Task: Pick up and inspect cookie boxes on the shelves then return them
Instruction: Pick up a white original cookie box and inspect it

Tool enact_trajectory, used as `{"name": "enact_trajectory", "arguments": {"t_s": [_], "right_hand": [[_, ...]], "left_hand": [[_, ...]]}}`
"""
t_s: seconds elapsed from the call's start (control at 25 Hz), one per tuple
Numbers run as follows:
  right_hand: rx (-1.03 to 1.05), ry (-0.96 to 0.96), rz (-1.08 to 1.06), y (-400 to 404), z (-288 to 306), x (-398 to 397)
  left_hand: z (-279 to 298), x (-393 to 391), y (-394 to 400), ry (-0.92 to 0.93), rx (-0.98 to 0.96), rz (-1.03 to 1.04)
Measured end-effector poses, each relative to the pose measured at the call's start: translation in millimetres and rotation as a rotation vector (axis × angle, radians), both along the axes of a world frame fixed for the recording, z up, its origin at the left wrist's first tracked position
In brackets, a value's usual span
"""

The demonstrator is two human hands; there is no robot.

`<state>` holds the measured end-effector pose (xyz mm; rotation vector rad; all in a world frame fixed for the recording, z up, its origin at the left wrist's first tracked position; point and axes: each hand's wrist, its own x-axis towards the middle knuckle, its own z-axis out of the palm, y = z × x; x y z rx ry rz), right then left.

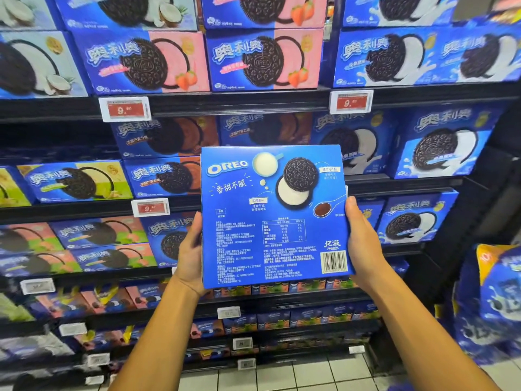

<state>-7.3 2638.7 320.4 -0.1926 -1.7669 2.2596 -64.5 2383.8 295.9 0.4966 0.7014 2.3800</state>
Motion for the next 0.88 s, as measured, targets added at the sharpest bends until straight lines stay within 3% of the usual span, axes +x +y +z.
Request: {"name": "enact_trajectory", "arguments": {"t_s": [0.36, 0.6, 0.72, 0.88], "right_hand": [[-0.011, -0.002, 0.016, -6.0, -1.1, 1.8], [0.007, -0.036, 0.04, -5.4, -5.0, -5.7], [0.03, -0.094, -0.002, -6.4, -6.1, -17.4], [0.015, -0.225, -0.034, -16.6, -10.5, -37.5]], "left_hand": [[3.9, -9.9, -4.7, 0.054, 0.131, -0.239], [12.1, -0.4, -8.0, 0.075, 0.096, -0.185], [27.8, 11.2, -7.7, 0.158, -0.209, 0.153], [59.5, 30.2, 25.3, 0.319, -0.5, 0.263]]}}
